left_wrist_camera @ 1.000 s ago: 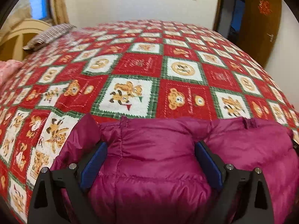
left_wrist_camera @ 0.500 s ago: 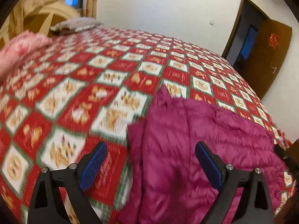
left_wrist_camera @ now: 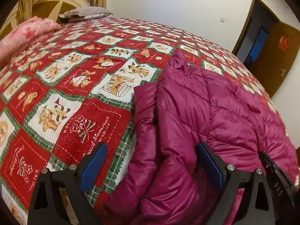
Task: Fold large clothes
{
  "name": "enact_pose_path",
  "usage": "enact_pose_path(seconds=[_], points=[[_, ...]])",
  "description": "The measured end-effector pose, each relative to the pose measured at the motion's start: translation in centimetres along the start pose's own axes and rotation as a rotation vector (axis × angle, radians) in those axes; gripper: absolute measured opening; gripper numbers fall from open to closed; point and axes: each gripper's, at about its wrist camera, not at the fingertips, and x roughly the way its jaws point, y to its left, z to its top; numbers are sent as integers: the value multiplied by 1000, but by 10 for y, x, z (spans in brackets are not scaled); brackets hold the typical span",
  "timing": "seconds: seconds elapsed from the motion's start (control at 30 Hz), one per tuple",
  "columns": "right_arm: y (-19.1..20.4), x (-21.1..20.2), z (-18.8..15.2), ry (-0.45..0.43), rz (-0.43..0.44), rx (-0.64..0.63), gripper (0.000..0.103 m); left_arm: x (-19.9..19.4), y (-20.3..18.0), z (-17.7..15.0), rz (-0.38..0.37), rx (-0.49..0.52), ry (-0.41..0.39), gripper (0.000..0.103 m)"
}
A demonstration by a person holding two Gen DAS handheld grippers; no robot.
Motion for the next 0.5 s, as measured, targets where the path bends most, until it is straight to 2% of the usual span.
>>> enact_pose_path(seconds=[0.27,0.33,0.43,0.47,0.5], points=[[-8,4,0,7,41,33,15,-2,1,-7,-5,1,28,96],[-8,4,0,5,44,35,15,-3,1,-9,-31,-20,39,96],[-10,4,0,5,57,43,15,-10,10,-11,-167,-105,51,94],[-11,4,0,5,60,46,15,-15,15,-12,-243,-155,52,92],[-11,4,0,5,62,48,15,-17,17,-13,-271,-178,54,90]])
